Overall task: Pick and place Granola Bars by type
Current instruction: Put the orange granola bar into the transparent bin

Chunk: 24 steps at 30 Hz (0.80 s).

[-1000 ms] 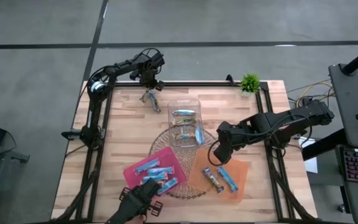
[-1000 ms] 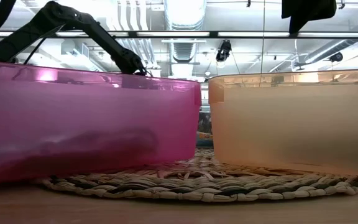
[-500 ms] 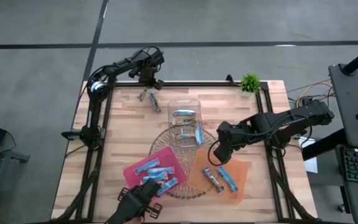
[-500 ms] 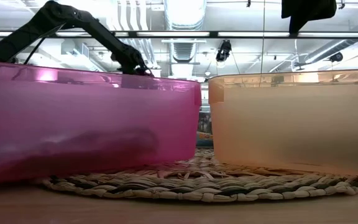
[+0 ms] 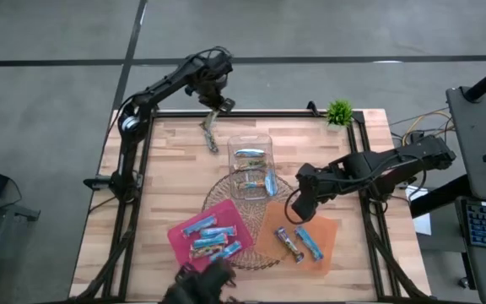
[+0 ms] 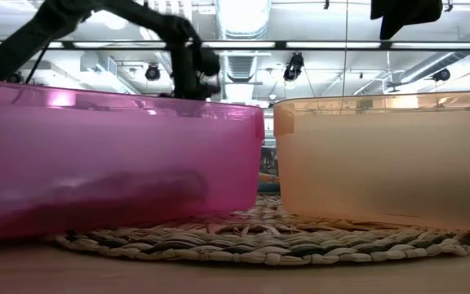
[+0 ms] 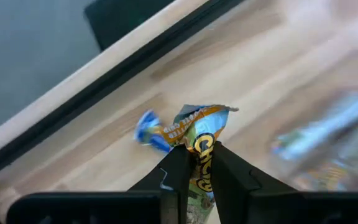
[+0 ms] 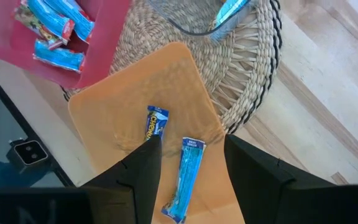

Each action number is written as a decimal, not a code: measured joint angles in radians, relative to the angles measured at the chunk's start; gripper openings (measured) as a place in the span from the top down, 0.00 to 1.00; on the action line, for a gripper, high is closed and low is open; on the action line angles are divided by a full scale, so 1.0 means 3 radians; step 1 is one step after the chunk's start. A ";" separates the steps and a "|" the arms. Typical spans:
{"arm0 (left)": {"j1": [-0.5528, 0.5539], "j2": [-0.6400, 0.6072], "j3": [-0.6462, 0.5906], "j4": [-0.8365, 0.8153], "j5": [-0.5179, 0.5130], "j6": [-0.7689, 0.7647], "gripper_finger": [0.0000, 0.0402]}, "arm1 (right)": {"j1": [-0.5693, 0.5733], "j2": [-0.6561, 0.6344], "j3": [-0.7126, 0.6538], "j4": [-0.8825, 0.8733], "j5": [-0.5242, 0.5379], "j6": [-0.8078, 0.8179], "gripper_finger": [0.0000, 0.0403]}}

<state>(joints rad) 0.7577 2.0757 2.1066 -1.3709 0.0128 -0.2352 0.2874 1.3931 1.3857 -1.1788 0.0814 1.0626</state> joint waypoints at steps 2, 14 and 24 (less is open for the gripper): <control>-0.0127 -0.0078 0.0109 0.0003 -0.0001 0.0000 0.90 | 0.0000 -0.0038 0.0000 0.0000 0.0003 0.0000 0.59; -0.1124 -0.0246 0.0467 0.0257 0.0354 0.0016 0.90 | -0.0001 -0.0356 0.0000 -0.0045 0.0092 0.0013 0.63; -0.1644 -0.0214 0.0414 0.0433 0.0348 -0.0164 0.90 | 0.0000 -0.0458 0.0000 -0.0050 0.0088 0.0025 0.68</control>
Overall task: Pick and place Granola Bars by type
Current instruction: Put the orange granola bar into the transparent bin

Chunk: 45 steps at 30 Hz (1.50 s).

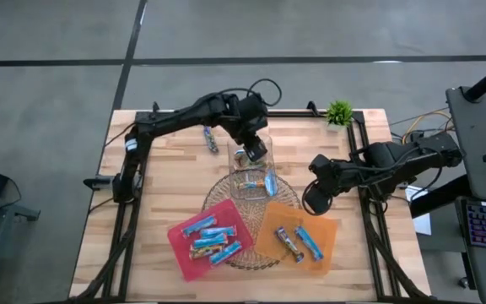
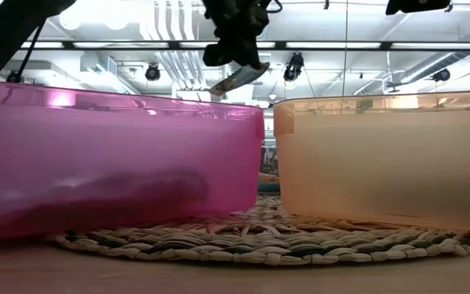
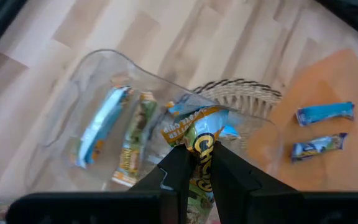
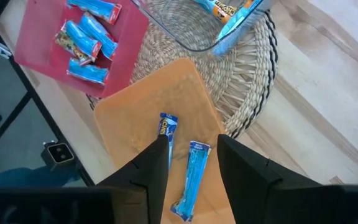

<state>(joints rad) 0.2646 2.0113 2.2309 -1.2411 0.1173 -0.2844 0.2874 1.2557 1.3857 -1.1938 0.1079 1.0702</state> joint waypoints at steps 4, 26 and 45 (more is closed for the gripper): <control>-0.0078 0.0000 0.0000 0.0010 0.0000 -0.0047 0.90 | 0.0000 0.0004 0.0000 0.0000 -0.0001 -0.0015 0.68; -0.0159 0.0001 -0.0852 0.0735 0.0194 0.0318 0.90 | 0.0000 -0.0032 -0.0001 -0.0005 -0.0007 -0.0090 0.70; -0.0143 0.0004 -0.1106 0.0938 0.0229 0.0254 0.90 | 0.0001 -0.0032 0.0000 -0.0008 -0.0005 -0.0115 0.72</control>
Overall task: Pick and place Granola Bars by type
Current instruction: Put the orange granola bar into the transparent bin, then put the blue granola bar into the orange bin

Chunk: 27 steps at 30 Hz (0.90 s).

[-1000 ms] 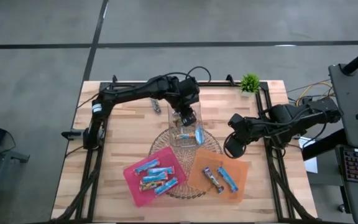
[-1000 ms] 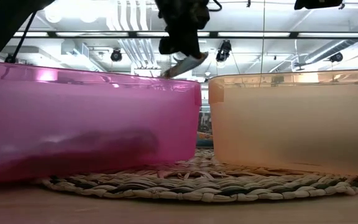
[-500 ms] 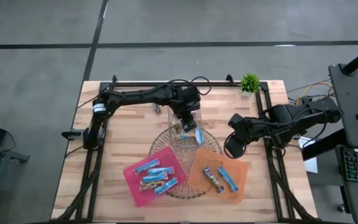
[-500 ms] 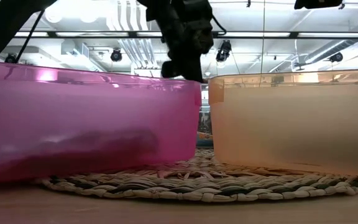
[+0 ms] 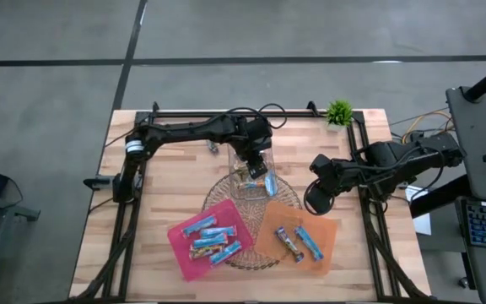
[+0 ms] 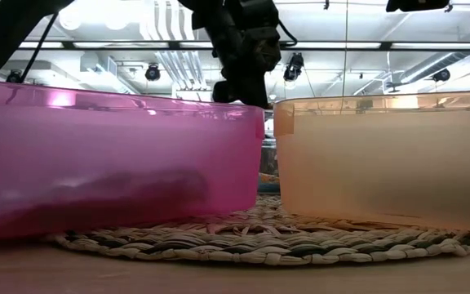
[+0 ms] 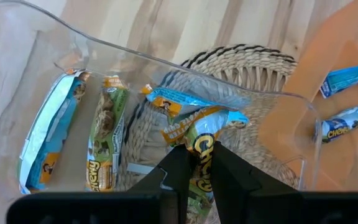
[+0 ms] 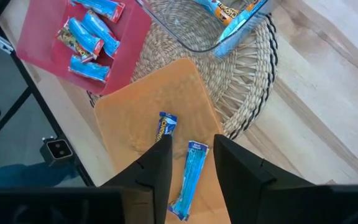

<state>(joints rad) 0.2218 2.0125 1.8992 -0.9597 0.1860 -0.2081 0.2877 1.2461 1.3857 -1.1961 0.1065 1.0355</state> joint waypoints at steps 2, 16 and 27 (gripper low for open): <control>0.0000 0.0000 0.0000 0.0005 0.0001 0.0000 0.90 | 0.0000 0.0000 0.0000 0.0001 0.0000 0.0000 0.73; 0.0001 0.0000 -0.0006 0.0022 -0.0015 0.0026 0.70 | -0.0001 0.0000 0.0000 0.0003 0.0001 0.0001 0.75; 0.0001 0.0000 -0.0006 -0.0017 -0.0068 -0.0011 0.63 | -0.0001 0.0000 0.0000 0.0005 0.0001 0.0003 0.77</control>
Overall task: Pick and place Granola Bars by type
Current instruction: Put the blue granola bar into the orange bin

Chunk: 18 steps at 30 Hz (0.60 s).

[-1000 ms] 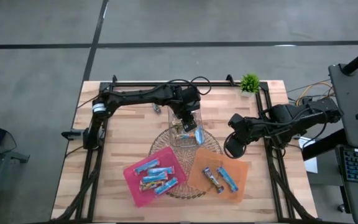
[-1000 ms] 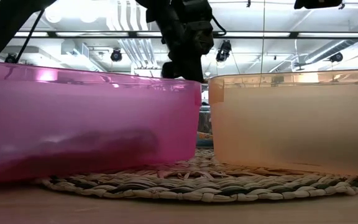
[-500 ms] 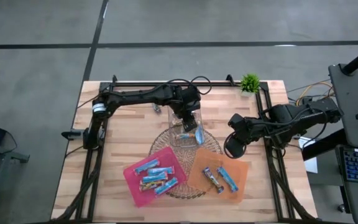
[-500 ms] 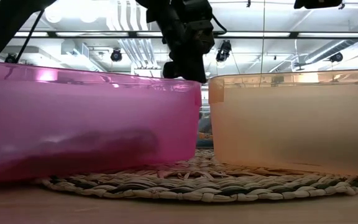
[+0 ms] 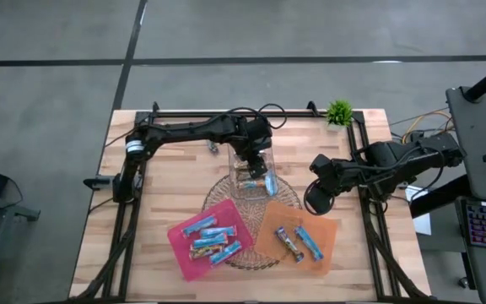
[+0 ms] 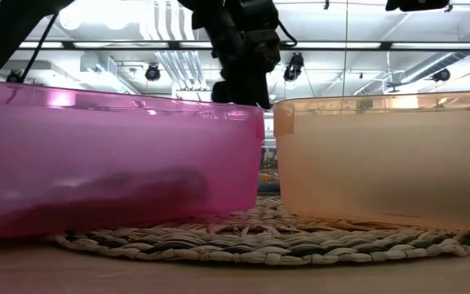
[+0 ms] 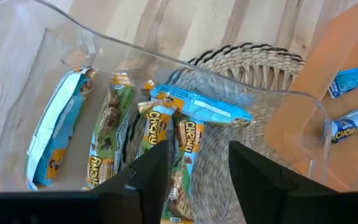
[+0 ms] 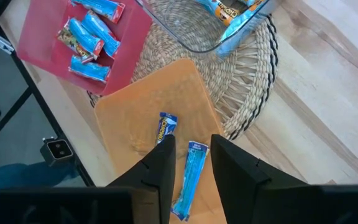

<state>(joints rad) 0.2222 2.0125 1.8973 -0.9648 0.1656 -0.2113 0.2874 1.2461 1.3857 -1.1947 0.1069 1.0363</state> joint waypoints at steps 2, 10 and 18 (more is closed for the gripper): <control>0.0000 0.0000 0.0000 -0.0019 -0.0001 0.0020 0.63 | 0.0001 0.0000 -0.0001 0.0000 0.0000 -0.0001 0.76; 0.0000 -0.0001 0.0001 -0.0207 -0.0003 0.0140 0.79 | 0.0000 0.0000 -0.0001 0.0003 0.0010 -0.0001 0.78; -0.0004 -0.0034 0.0213 -0.0481 -0.0007 0.0301 1.00 | 0.0000 0.0000 0.0000 0.0009 0.0035 -0.0055 0.80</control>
<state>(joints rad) 0.2210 2.0023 1.9611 -1.1091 0.1635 -0.1211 0.2874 1.2461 1.3857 -1.1920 0.1173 1.0198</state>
